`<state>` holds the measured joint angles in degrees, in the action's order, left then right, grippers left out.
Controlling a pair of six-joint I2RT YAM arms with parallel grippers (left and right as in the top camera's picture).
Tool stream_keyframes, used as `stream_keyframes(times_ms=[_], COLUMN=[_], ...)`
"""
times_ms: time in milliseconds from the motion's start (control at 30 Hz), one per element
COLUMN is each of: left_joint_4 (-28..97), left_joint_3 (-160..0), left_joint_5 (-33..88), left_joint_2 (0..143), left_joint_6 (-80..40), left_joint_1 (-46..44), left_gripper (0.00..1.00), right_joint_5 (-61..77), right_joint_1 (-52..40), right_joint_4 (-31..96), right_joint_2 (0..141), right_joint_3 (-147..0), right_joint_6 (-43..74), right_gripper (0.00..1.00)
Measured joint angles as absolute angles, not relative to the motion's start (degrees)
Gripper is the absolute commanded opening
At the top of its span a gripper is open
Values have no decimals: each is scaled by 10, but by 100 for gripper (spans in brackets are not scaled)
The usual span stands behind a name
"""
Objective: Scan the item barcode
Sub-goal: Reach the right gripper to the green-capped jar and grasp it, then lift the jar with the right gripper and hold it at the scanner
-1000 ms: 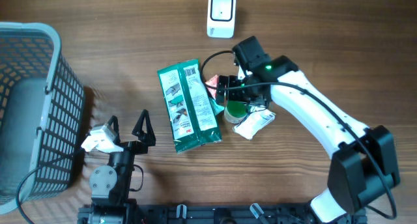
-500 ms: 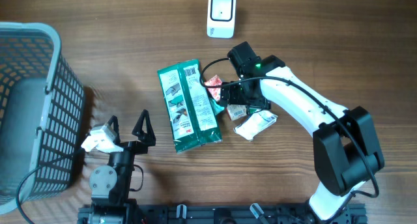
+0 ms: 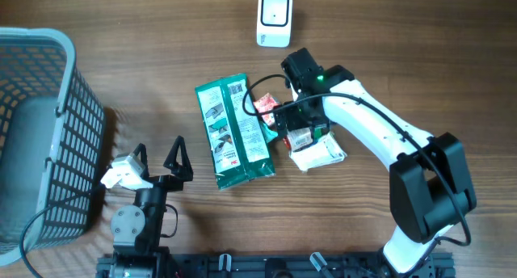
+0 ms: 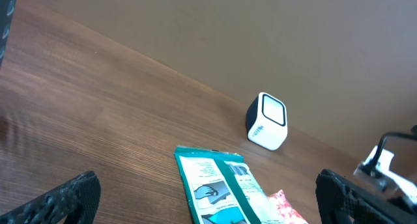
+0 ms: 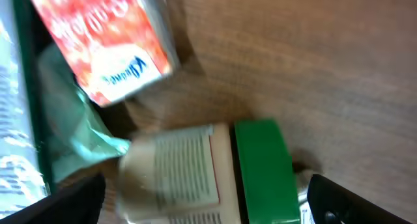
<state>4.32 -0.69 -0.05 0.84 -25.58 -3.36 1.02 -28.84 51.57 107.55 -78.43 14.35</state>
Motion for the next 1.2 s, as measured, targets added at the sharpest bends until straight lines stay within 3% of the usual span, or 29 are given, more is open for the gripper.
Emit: stream_keyframes(times_ms=[267, 533, 1000, 1200], left_joint_4=[43, 43, 43, 43], left_joint_3=[-7, -7, -7, -7], left_joint_5=[-1, -1, -1, -1], left_joint_2=[8, 8, 8, 8], left_joint_6=[-256, -256, -256, -256], left_joint_1=[-34, -34, -34, -34], left_gripper=[100, 100, 100, 100], right_joint_5=[10, 9, -54, -58], right_joint_1=[-288, -288, -289, -289], right_joint_4=[541, 668, 626, 630], right_joint_2=[1082, 1120, 1127, 1209], right_joint_3=[-788, -791, -841, -849], right_joint_6=[123, 135, 94, 89], right_gripper=[100, 100, 100, 100])
